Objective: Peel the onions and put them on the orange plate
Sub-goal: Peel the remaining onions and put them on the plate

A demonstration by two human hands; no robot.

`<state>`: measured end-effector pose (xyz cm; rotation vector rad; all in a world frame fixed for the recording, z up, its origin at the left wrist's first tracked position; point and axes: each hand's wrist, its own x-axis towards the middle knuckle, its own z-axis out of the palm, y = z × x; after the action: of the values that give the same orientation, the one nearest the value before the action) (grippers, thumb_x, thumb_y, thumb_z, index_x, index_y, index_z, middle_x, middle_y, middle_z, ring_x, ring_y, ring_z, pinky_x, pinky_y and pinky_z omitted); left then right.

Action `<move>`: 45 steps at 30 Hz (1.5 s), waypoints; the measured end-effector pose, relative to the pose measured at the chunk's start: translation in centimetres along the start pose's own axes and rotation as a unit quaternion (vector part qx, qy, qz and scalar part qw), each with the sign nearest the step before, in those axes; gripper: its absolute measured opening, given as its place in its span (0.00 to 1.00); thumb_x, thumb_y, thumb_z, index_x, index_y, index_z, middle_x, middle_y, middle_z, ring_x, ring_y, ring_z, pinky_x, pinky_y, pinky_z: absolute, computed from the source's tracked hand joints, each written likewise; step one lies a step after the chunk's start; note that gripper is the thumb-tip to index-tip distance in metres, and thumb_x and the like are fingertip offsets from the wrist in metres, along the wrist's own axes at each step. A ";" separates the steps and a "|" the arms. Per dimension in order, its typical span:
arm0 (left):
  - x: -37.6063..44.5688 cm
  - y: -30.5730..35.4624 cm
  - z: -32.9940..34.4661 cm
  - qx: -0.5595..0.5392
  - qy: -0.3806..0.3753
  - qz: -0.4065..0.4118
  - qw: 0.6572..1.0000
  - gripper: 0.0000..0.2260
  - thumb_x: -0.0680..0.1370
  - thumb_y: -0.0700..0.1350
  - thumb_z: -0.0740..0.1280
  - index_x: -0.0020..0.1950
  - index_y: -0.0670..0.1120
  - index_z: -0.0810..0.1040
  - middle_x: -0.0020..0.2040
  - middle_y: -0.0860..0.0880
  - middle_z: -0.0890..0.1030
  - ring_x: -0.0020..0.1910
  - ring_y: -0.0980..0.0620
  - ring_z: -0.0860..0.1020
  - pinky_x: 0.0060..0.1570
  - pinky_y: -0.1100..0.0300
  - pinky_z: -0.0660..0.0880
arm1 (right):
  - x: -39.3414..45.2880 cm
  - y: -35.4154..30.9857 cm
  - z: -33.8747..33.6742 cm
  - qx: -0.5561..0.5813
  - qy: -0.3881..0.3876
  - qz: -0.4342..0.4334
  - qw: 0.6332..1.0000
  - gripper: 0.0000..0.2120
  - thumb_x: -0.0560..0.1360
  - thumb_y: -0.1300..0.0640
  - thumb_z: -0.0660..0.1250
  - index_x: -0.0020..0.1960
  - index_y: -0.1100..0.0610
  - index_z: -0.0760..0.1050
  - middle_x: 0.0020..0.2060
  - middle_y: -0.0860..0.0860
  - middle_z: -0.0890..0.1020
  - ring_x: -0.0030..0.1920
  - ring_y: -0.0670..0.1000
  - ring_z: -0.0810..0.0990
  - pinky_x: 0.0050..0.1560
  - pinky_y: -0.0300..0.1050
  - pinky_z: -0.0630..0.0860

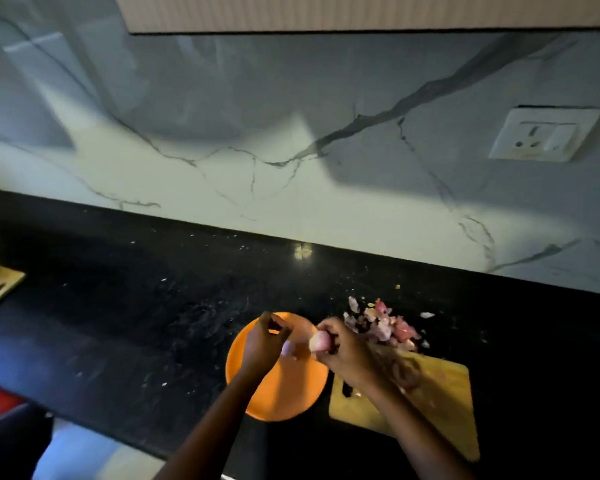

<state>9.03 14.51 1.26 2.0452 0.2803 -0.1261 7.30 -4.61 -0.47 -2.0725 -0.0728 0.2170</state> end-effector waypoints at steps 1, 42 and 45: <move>-0.2 -0.6 -0.8 0.006 0.020 -0.008 1.000 0.02 0.78 0.39 0.71 0.46 0.42 0.79 0.41 0.53 0.81 0.42 0.58 0.79 0.40 0.71 0.72 | 0.3 -0.7 1.3 -0.023 -0.030 -0.018 0.999 0.23 0.67 0.55 0.79 0.56 0.42 0.72 0.53 0.42 0.80 0.55 0.45 0.79 0.53 0.50 0.80; 0.1 5.1 13.0 0.067 -0.215 0.067 0.972 0.04 0.80 0.45 0.68 0.49 0.46 0.80 0.49 0.48 0.84 0.50 0.46 0.83 0.54 0.53 0.77 | -7.1 6.1 -10.4 -0.061 0.134 0.173 0.974 0.24 0.71 0.49 0.78 0.64 0.51 0.76 0.54 0.43 0.78 0.55 0.45 0.79 0.45 0.29 0.72; -0.6 5.2 14.2 0.081 -0.231 0.065 0.967 0.05 0.80 0.48 0.68 0.45 0.51 0.78 0.50 0.48 0.85 0.51 0.46 0.83 0.55 0.52 0.77 | -8.5 7.3 -9.8 -0.098 0.119 0.170 0.973 0.27 0.67 0.55 0.81 0.64 0.52 0.78 0.59 0.50 0.82 0.61 0.52 0.79 0.59 0.41 0.75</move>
<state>10.17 -0.48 -0.84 2.1177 -0.1604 -0.5490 0.44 -17.83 -1.14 -2.2847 0.4253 0.1732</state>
